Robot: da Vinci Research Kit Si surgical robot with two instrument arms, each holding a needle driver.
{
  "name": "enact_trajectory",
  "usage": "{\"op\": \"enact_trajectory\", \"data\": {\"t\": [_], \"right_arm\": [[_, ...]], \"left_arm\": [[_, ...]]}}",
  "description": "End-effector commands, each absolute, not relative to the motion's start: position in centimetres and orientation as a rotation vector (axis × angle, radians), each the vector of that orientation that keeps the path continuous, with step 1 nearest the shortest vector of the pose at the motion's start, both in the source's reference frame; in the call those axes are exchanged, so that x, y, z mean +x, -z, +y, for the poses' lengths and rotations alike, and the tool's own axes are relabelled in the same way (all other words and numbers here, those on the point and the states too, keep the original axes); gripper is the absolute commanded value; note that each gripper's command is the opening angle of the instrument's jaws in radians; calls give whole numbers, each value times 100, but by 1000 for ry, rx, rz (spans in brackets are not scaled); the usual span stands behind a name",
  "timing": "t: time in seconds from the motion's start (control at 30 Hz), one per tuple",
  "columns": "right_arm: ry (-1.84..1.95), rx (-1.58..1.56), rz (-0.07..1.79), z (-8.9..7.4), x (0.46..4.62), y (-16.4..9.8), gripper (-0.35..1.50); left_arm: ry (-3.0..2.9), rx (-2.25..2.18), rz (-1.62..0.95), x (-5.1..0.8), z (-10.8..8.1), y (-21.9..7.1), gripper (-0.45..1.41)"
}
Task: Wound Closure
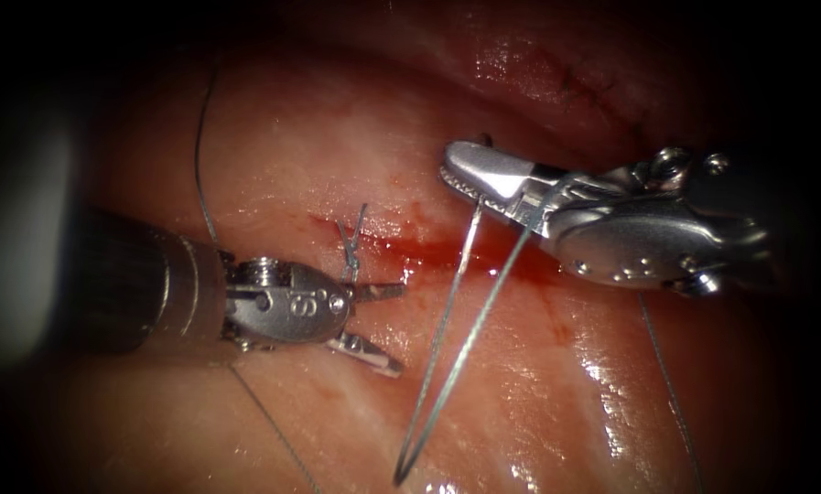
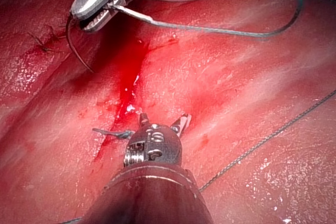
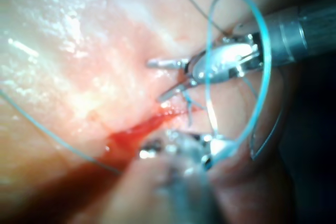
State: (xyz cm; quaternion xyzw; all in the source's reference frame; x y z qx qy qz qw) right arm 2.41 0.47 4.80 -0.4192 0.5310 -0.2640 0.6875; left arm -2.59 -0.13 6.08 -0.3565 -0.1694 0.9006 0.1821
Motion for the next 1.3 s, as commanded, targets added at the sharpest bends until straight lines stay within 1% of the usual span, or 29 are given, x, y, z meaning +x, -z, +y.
{"op": "enact_trajectory", "data": {"t": [0.03,0.17,0.43,1.3], "right_arm": [[558,-936,1227,48,244,-491,-35],[497,-921,1308,50,246,-495,-35],[398,-885,1411,47,248,-501,-35],[455,-858,1315,46,250,-520,-35]], "left_arm": [[-2540,-1005,-483,-264,-20,-615,36],[-2540,-1005,-483,-264,-20,-615,36],[-2540,-1005,-483,-264,-20,-615,36],[-2540,-1004,-483,-263,-21,-614,36]]}}
